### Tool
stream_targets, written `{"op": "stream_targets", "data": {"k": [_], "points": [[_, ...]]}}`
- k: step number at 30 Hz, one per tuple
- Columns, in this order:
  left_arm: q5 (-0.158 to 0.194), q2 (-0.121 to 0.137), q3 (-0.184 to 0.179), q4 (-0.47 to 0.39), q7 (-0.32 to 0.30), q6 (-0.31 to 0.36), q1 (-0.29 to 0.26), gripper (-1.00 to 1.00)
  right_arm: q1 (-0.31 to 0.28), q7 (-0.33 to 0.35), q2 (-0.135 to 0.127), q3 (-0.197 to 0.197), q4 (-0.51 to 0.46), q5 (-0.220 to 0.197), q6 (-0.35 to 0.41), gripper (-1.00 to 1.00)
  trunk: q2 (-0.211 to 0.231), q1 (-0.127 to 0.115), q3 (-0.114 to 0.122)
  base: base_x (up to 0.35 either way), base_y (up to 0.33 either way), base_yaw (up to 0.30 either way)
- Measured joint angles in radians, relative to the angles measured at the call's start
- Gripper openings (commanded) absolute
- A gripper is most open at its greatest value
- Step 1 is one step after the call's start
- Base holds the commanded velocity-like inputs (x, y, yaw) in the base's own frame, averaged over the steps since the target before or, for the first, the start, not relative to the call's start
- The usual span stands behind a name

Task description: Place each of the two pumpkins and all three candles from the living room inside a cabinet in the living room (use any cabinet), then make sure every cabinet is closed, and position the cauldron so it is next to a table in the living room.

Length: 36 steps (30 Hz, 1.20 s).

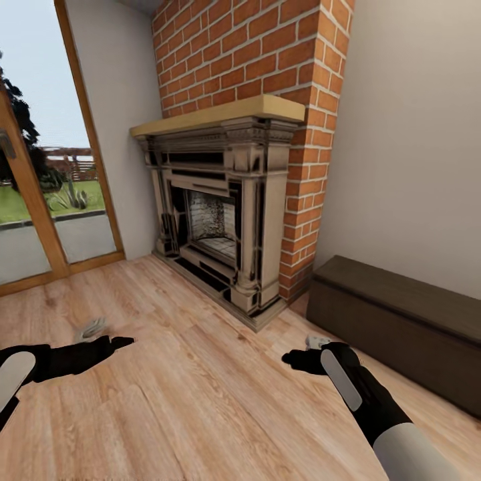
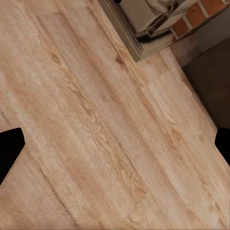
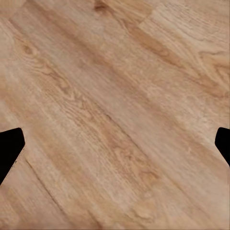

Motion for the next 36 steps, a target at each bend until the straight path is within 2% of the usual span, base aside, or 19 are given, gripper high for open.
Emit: {"op": "stream_targets", "data": {"k": [10,19,26,36], "points": [[0.000,0.001,0.004,-0.007,0.000,0.000,0.000,1.00,0.000,0.001,0.001,0.000,0.000,0.002,-0.004,1.00,0.070,-0.038,0.025,0.000,0.000,0.277],[0.000,0.001,0.008,-0.004,0.000,0.000,0.000,1.00,0.000,0.000,0.001,0.001,0.000,0.004,-0.005,1.00,0.070,-0.039,0.020,0.040,0.004,0.256],[0.001,0.001,0.008,-0.001,0.000,0.000,0.000,1.00,0.000,-0.003,0.000,-0.003,-0.003,0.005,-0.008,1.00,0.070,-0.039,0.019,0.291,0.097,0.084],[0.000,0.001,0.008,0.001,0.000,0.000,0.000,1.00,0.000,-0.007,0.001,0.000,-0.001,0.005,-0.025,1.00,0.070,-0.039,0.019,0.322,0.149,0.271]]}}
